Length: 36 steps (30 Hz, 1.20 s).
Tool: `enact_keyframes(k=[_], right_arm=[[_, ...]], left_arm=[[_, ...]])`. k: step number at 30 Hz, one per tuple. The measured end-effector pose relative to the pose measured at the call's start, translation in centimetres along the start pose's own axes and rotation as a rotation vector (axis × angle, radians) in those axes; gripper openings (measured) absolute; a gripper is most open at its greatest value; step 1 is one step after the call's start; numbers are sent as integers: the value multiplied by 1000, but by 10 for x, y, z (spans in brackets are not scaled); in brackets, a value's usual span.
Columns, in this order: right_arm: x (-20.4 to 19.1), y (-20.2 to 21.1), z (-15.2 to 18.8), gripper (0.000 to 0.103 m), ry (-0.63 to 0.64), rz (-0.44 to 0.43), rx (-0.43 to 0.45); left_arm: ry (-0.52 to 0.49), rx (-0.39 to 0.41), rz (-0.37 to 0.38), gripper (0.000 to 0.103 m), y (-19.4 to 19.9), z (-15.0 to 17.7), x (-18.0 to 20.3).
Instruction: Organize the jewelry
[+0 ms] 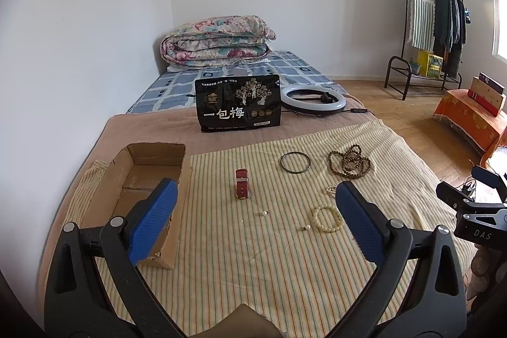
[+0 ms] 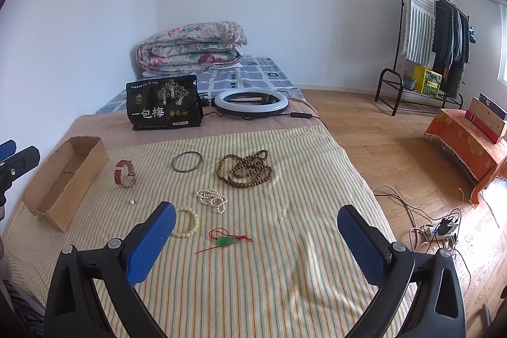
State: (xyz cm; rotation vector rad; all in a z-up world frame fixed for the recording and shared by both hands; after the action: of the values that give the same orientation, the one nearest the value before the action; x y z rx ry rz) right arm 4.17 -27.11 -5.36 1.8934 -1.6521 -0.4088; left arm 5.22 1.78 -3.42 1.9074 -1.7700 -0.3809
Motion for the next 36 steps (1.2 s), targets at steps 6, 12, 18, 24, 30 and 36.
enact_keyframes(k=[6, 12, 18, 24, 30, 36], right_arm=[[0, -1, 0, 103, -1, -2, -2], [-1, -3, 2, 103, -5, -9, -13], [1, -2, 2, 103, -8, -8, -14], [0, -2, 2, 103, -7, -8, -14], [0, -2, 2, 103, -7, -9, -16], [-1, -2, 3, 103, -7, -11, -19]], left_arm=[[1, 0, -1, 102, 1, 2, 2], [0, 1, -1, 102, 2, 2, 2], [2, 0, -4, 102, 2, 2, 1], [0, 0, -1, 102, 2, 2, 2], [0, -2, -1, 102, 3, 3, -1], [0, -3, -2, 101, 1, 2, 1]])
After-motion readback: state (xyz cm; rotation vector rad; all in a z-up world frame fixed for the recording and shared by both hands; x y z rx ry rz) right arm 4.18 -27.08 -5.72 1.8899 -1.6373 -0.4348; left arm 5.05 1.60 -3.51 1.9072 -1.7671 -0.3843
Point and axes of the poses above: each gripper's, at about its wrist camera, not at the fingertips, and y roughly against the way its jaws point, x to its right, z to its underside, the point moved 6 cm from there along -y, roughly the way its jaws point, and after that the axes turned 10 degrees about y, right-handed, at the moved point
